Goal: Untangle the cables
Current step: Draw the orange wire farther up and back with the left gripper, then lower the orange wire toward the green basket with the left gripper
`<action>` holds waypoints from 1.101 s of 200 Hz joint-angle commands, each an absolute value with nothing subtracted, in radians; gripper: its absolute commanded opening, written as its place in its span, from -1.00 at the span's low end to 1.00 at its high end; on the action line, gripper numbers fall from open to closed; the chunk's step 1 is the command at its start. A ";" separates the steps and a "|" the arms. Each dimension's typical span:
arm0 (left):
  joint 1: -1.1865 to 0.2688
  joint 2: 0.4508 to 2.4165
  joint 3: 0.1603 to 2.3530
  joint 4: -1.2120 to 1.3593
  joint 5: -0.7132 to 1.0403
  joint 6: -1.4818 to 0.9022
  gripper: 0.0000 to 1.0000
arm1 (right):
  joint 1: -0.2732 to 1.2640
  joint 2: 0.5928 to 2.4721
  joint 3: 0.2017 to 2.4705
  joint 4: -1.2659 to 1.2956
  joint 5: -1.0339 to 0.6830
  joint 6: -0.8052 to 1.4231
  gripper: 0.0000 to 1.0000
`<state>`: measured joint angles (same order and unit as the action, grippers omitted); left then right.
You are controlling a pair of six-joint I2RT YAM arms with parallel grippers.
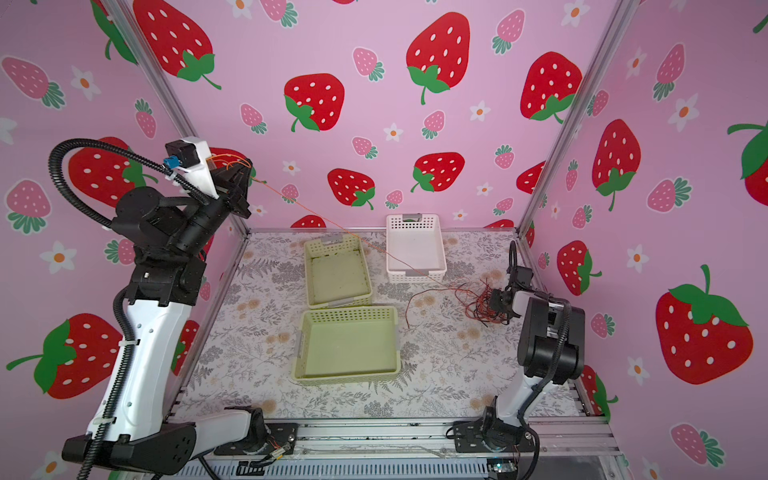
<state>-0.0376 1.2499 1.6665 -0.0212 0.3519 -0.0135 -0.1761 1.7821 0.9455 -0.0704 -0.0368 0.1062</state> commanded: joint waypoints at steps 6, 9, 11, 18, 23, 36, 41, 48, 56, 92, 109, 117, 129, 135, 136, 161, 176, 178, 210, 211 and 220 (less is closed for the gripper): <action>0.024 1.248 1.734 -0.007 0.393 -0.051 -1.00 | -0.196 1.865 0.914 -0.173 0.011 0.086 -0.64; 0.029 1.249 1.736 -0.006 0.395 -0.054 -1.00 | -0.196 1.866 0.914 -0.173 0.011 0.086 -0.64; 0.032 1.250 1.736 -0.005 0.396 -0.056 -1.00 | -0.196 1.866 0.914 -0.172 0.011 0.086 -0.64; 0.042 1.253 1.737 -0.002 0.401 -0.062 -1.00 | -0.196 1.866 0.914 -0.172 0.009 0.086 -0.64; 0.047 1.256 1.738 0.000 0.405 -0.063 -1.00 | -0.196 1.868 0.916 -0.172 0.009 0.084 -0.64; 0.060 1.264 1.749 -0.006 0.403 -0.061 -1.00 | -0.198 1.874 0.917 -0.173 0.009 0.084 -0.65; 0.066 1.267 1.752 -0.008 0.402 -0.061 -1.00 | -0.197 1.876 0.919 -0.173 0.009 0.083 -0.64; 0.077 1.271 1.757 -0.008 0.402 -0.063 -1.00 | -0.198 1.878 0.920 -0.173 0.009 0.081 -0.64; 0.094 1.277 1.763 -0.005 0.406 -0.074 -1.00 | -0.198 1.879 0.923 -0.172 0.010 0.081 -0.64; 0.140 1.296 1.795 -0.021 0.395 -0.072 -1.00 | -0.199 1.887 0.932 -0.176 0.011 0.078 -0.64; 0.173 1.301 1.805 -0.020 0.388 -0.073 -1.00 | -0.202 1.893 0.939 -0.179 0.011 0.077 -0.64; 0.189 1.301 1.808 -0.017 0.384 -0.074 -1.00 | -0.202 1.896 0.944 -0.181 0.011 0.077 -0.65; 0.208 1.303 1.814 -0.018 0.376 -0.072 -1.00 | -0.204 1.902 0.951 -0.184 0.012 0.075 -0.65; 0.213 1.304 1.816 -0.022 0.372 -0.064 -1.00 | -0.205 1.904 0.954 -0.184 0.012 0.074 -0.65; 0.213 1.305 1.816 -0.023 0.370 -0.062 -1.00 | -0.205 1.904 0.955 -0.184 0.012 0.074 -0.65; 0.221 1.310 1.819 -0.050 0.362 -0.039 -1.00 | -0.207 1.914 0.967 -0.189 0.010 0.072 -0.65; 0.221 1.311 1.798 -0.033 0.406 -0.071 -1.00 | -0.206 1.912 0.970 -0.187 -0.007 0.071 -0.65; 0.221 1.311 1.796 -0.030 0.414 -0.077 -1.00 | -0.206 1.912 0.969 -0.187 -0.009 0.072 -0.65; 0.217 1.332 1.801 -0.053 0.482 -0.113 -1.00 | -0.177 1.867 0.959 -0.181 -0.040 0.067 -0.63; 0.215 1.333 1.801 -0.053 0.484 -0.114 -1.00 | -0.176 1.864 0.959 -0.179 -0.041 0.067 -0.63; 0.203 1.336 1.798 -0.058 0.507 -0.118 -1.00 | -0.156 1.841 0.956 -0.173 -0.044 0.065 -0.62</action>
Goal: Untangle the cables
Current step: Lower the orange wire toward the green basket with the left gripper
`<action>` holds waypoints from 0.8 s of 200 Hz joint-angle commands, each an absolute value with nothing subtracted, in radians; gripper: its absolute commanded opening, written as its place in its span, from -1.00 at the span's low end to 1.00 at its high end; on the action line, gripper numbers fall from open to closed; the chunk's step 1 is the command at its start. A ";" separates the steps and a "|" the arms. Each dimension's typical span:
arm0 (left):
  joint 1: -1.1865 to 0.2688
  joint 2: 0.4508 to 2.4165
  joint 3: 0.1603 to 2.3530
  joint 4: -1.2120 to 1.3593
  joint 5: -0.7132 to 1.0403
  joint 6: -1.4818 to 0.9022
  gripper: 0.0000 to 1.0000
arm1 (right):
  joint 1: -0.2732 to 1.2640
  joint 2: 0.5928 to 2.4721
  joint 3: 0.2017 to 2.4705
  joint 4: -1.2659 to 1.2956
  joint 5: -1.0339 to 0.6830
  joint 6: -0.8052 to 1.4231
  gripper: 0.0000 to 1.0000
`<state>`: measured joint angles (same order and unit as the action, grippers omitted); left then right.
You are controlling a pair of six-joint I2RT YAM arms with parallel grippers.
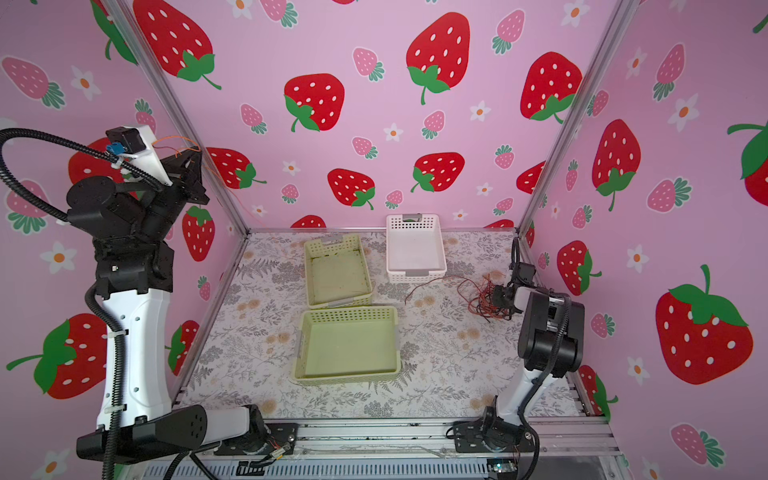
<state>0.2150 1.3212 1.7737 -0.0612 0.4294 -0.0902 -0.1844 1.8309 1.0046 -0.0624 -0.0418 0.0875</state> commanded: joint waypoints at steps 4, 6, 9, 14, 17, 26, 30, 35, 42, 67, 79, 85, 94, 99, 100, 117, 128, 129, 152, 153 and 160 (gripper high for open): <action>0.197 1.341 1.797 -0.061 0.517 -0.118 -1.00 | -0.147 1.833 0.956 -0.171 -0.046 0.062 -0.61; 0.192 1.341 1.798 -0.062 0.522 -0.117 -1.00 | -0.142 1.829 0.956 -0.170 -0.047 0.061 -0.61; 0.187 1.344 1.796 -0.066 0.529 -0.117 -1.00 | -0.136 1.825 0.957 -0.170 -0.046 0.061 -0.61; 0.176 1.349 1.796 -0.072 0.538 -0.117 -1.00 | -0.127 1.821 0.959 -0.171 -0.045 0.060 -0.60; 0.169 1.351 1.796 -0.075 0.543 -0.117 -1.00 | -0.121 1.820 0.962 -0.173 -0.045 0.058 -0.60; 0.148 1.356 1.794 -0.080 0.554 -0.112 -1.00 | -0.110 1.822 0.971 -0.181 -0.048 0.057 -0.60; 0.139 1.361 1.793 -0.081 0.555 -0.109 -1.00 | -0.106 1.825 0.977 -0.186 -0.050 0.055 -0.60; 0.127 1.364 1.791 -0.081 0.553 -0.105 -1.00 | -0.100 1.829 0.983 -0.192 -0.051 0.053 -0.59; 0.113 1.368 1.792 -0.081 0.548 -0.103 -1.00 | -0.093 1.834 0.987 -0.195 -0.051 0.051 -0.60; 0.067 1.397 1.832 -0.098 0.544 -0.091 -1.00 | -0.070 1.841 0.981 -0.193 -0.051 0.054 -0.59; 0.042 1.413 1.860 -0.113 0.529 -0.069 -1.00 | -0.061 1.838 0.975 -0.192 -0.055 0.055 -0.60; 0.034 1.421 1.872 -0.115 0.524 -0.065 -1.00 | -0.057 1.835 0.972 -0.190 -0.055 0.056 -0.59; 0.025 1.435 1.900 -0.116 0.516 -0.066 -1.00 | -0.049 1.829 0.966 -0.189 -0.053 0.058 -0.59; 0.023 1.445 1.921 -0.119 0.510 -0.067 -1.00 | -0.045 1.826 0.962 -0.188 -0.055 0.060 -0.59; 0.023 1.447 1.926 -0.120 0.510 -0.066 -1.00 | -0.045 1.827 0.962 -0.188 -0.056 0.060 -0.59; 0.019 1.480 2.005 -0.127 0.489 -0.074 -1.00 | -0.032 1.820 0.959 -0.192 -0.058 0.064 -0.59; 0.015 1.505 2.068 -0.132 0.481 -0.072 -1.00 | -0.022 1.818 0.959 -0.193 -0.064 0.066 -0.58; 0.014 1.507 2.074 -0.133 0.480 -0.072 -1.00 | -0.022 1.818 0.959 -0.194 -0.064 0.066 -0.58; -0.001 1.578 2.216 -0.159 0.458 -0.046 -1.00 | 0.003 1.819 0.959 -0.197 -0.063 0.067 -0.58; -0.001 1.581 2.222 -0.159 0.458 -0.045 -1.00 | 0.004 1.819 0.959 -0.197 -0.063 0.067 -0.58; -0.005 1.604 2.262 -0.161 0.450 -0.037 -1.00 | 0.009 1.822 0.960 -0.198 -0.065 0.069 -0.58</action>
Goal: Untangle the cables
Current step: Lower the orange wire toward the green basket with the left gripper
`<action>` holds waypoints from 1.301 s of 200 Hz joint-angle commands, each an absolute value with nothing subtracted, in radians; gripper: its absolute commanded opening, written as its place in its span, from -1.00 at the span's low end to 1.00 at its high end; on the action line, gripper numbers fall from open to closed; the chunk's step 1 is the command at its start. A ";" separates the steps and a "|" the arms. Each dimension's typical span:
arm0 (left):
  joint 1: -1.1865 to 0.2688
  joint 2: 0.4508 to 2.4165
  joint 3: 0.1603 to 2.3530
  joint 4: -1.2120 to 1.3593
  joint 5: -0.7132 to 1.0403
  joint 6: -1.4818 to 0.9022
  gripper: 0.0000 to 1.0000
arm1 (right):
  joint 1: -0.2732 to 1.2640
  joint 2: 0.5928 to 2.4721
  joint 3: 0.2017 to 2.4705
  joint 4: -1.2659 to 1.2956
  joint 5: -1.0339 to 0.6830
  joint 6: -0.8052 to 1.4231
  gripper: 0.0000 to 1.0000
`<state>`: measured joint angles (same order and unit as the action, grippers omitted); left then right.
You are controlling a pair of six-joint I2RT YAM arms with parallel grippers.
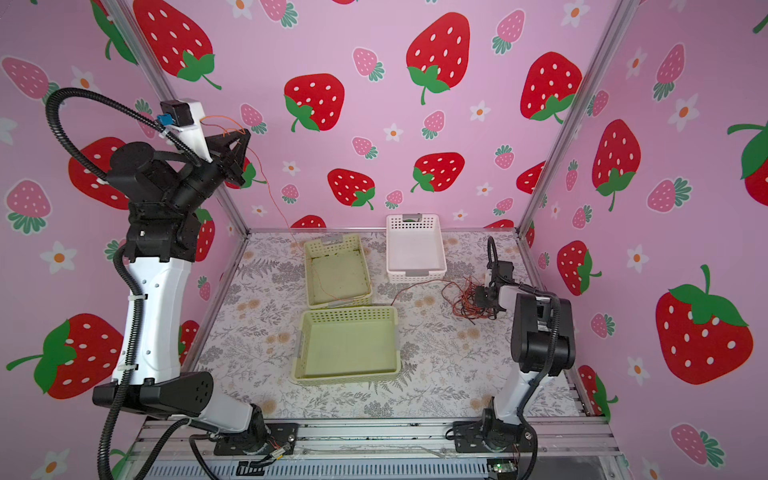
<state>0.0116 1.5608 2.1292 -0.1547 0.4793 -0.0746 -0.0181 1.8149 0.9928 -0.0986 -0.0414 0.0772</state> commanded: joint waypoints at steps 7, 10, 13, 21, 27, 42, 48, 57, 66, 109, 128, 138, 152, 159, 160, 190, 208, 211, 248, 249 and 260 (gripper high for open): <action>-0.006 1.627 2.298 -0.162 0.439 -0.031 -1.00 | 0.016 1.825 0.964 -0.204 -0.064 0.069 -0.58; -0.006 1.635 2.319 -0.163 0.434 -0.030 -1.00 | 0.019 1.827 0.966 -0.206 -0.064 0.069 -0.58; -0.006 1.647 2.338 -0.163 0.429 -0.028 -1.00 | 0.022 1.828 0.966 -0.207 -0.064 0.069 -0.58; -0.006 1.671 2.383 -0.160 0.414 -0.019 -1.00 | 0.027 1.829 0.968 -0.213 -0.064 0.069 -0.58; -0.007 1.685 2.413 -0.158 0.401 -0.012 -1.00 | 0.031 1.827 0.969 -0.216 -0.064 0.070 -0.58; -0.006 1.716 2.475 -0.145 0.379 0.002 -1.00 | 0.039 1.824 0.971 -0.222 -0.064 0.071 -0.58; -0.006 1.724 2.492 -0.139 0.374 0.010 -1.00 | 0.041 1.820 0.972 -0.225 -0.064 0.071 -0.58; -0.006 1.735 2.518 -0.134 0.371 0.020 -1.00 | 0.044 1.819 0.974 -0.230 -0.063 0.069 -0.58; -0.006 1.743 2.529 -0.121 0.366 0.021 -1.00 | 0.047 1.819 0.976 -0.235 -0.061 0.069 -0.58; -0.015 1.772 2.469 -0.087 0.396 -0.015 -1.00 | 0.057 1.841 0.994 -0.244 -0.060 0.072 -0.58; -0.034 1.782 2.402 -0.101 0.405 0.002 -1.00 | 0.064 1.848 0.999 -0.245 -0.060 0.075 -0.58; -0.046 1.787 2.372 -0.120 0.404 0.021 -1.00 | 0.070 1.853 1.002 -0.246 -0.061 0.077 -0.58; -0.060 1.784 2.307 -0.136 0.403 0.041 -1.00 | 0.075 1.854 0.999 -0.244 -0.061 0.081 -0.58; -0.067 1.778 2.262 -0.136 0.402 0.051 -1.00 | 0.079 1.853 0.996 -0.241 -0.063 0.084 -0.58; -0.068 1.777 2.253 -0.135 0.402 0.053 -1.00 | 0.078 1.854 0.996 -0.241 -0.063 0.084 -0.58; -0.078 1.761 2.018 -0.071 0.385 0.079 -1.00 | 0.090 1.857 0.983 -0.230 -0.066 0.095 -0.58; -0.078 1.773 1.912 -0.026 0.380 0.087 -1.00 | 0.098 1.864 0.986 -0.230 -0.066 0.097 -0.58; -0.078 1.776 1.897 -0.018 0.384 0.086 -1.00 | 0.098 1.866 0.986 -0.231 -0.066 0.098 -0.58; -0.093 1.789 1.733 0.056 0.399 0.075 -1.00 | 0.109 1.877 0.992 -0.233 -0.066 0.103 -0.58; -0.094 1.788 1.728 0.058 0.399 0.075 -1.00 | 0.109 1.876 0.992 -0.233 -0.066 0.103 -0.58; -0.102 1.780 1.668 0.081 0.394 0.068 -1.00 | 0.111 1.878 0.990 -0.230 -0.071 0.106 -0.58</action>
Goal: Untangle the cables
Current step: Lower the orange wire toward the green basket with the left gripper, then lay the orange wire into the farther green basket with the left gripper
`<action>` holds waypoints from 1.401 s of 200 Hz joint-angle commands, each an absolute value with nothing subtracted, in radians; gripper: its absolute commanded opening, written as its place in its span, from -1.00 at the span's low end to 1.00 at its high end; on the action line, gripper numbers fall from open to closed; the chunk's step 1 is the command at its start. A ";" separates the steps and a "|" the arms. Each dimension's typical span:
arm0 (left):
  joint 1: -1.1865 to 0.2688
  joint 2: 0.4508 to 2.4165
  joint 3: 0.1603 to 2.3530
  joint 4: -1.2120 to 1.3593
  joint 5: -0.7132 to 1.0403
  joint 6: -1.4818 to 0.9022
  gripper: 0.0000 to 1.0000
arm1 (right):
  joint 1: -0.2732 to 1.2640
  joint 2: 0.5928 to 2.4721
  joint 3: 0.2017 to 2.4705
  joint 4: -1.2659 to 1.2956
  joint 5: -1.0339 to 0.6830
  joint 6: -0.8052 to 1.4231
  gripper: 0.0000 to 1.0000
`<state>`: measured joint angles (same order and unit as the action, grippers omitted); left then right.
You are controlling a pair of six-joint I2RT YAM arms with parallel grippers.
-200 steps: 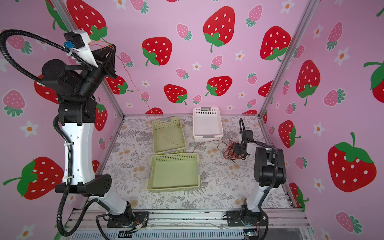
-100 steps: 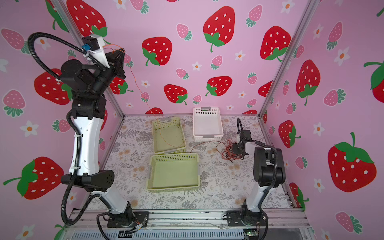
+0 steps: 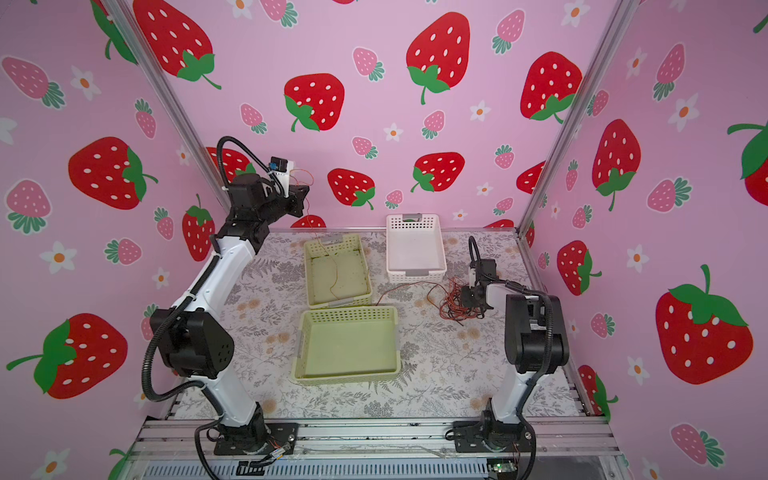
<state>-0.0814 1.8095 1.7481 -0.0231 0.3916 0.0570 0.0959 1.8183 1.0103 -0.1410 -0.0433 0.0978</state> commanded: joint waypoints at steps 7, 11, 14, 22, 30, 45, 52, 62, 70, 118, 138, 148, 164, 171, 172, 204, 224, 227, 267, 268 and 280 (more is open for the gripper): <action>-0.108 1.776 1.634 0.090 0.389 0.063 -1.00 | 0.112 1.879 0.989 -0.227 -0.072 0.107 -0.58; -0.112 1.773 1.613 0.097 0.388 0.058 -1.00 | 0.112 1.880 0.988 -0.226 -0.072 0.109 -0.58; -0.115 1.770 1.595 0.106 0.388 0.053 -1.00 | 0.112 1.881 0.987 -0.224 -0.072 0.110 -0.58; -0.126 1.764 1.552 0.120 0.383 0.052 -1.00 | 0.113 1.887 0.985 -0.221 -0.075 0.112 -0.58; -0.141 1.760 1.517 0.122 0.363 0.053 -1.00 | 0.114 1.892 0.983 -0.219 -0.076 0.116 -0.58; -0.166 1.758 1.459 0.121 0.335 0.050 -1.00 | 0.117 1.901 0.977 -0.212 -0.080 0.121 -0.58; -0.177 1.758 1.431 0.131 0.321 0.039 -1.00 | 0.117 1.902 0.973 -0.206 -0.080 0.124 -0.58; -0.189 1.763 1.396 0.147 0.307 0.022 -1.00 | 0.117 1.905 0.969 -0.201 -0.081 0.124 -0.58; -0.200 1.769 1.378 0.152 0.299 0.011 -1.00 | 0.118 1.904 0.967 -0.201 -0.081 0.124 -0.58; -0.255 1.823 1.314 0.171 0.189 -0.080 -1.00 | 0.118 1.890 0.942 -0.188 -0.083 0.123 -0.58; -0.253 1.833 1.298 0.164 0.108 -0.134 -0.79 | 0.118 1.890 0.936 -0.186 -0.090 0.123 -0.58; -0.253 1.840 1.303 0.139 0.084 -0.146 -0.68 | 0.120 1.890 0.931 -0.182 -0.093 0.122 -0.58; -0.250 1.854 1.323 0.078 0.038 -0.164 -0.26 | 0.120 1.888 0.924 -0.177 -0.095 0.121 -0.58; -0.250 1.858 1.328 0.060 0.019 -0.172 -0.10 | 0.120 1.887 0.921 -0.175 -0.095 0.120 -0.58; -0.250 1.858 1.328 0.057 0.018 -0.173 -0.07 | 0.120 1.887 0.921 -0.174 -0.095 0.120 -0.58; -0.249 1.844 1.321 0.048 0.000 -0.192 0.34 | 0.120 1.890 0.910 -0.167 -0.100 0.117 -0.58; -0.249 1.824 1.321 0.035 -0.011 -0.190 0.41 | 0.120 1.885 0.906 -0.163 -0.103 0.117 -0.58; -0.249 1.821 1.322 0.033 -0.010 -0.188 0.42 | 0.120 1.885 0.905 -0.162 -0.103 0.117 -0.58; -0.253 1.775 1.323 -0.017 0.024 -0.136 0.37 | 0.120 1.884 0.904 -0.161 -0.105 0.118 -0.58; -0.253 1.773 1.322 -0.015 0.031 -0.133 0.36 | 0.120 1.883 0.904 -0.161 -0.104 0.118 -0.58; -0.257 1.767 1.312 -0.010 0.142 -0.102 0.28 | 0.120 1.884 0.904 -0.161 -0.105 0.118 -0.57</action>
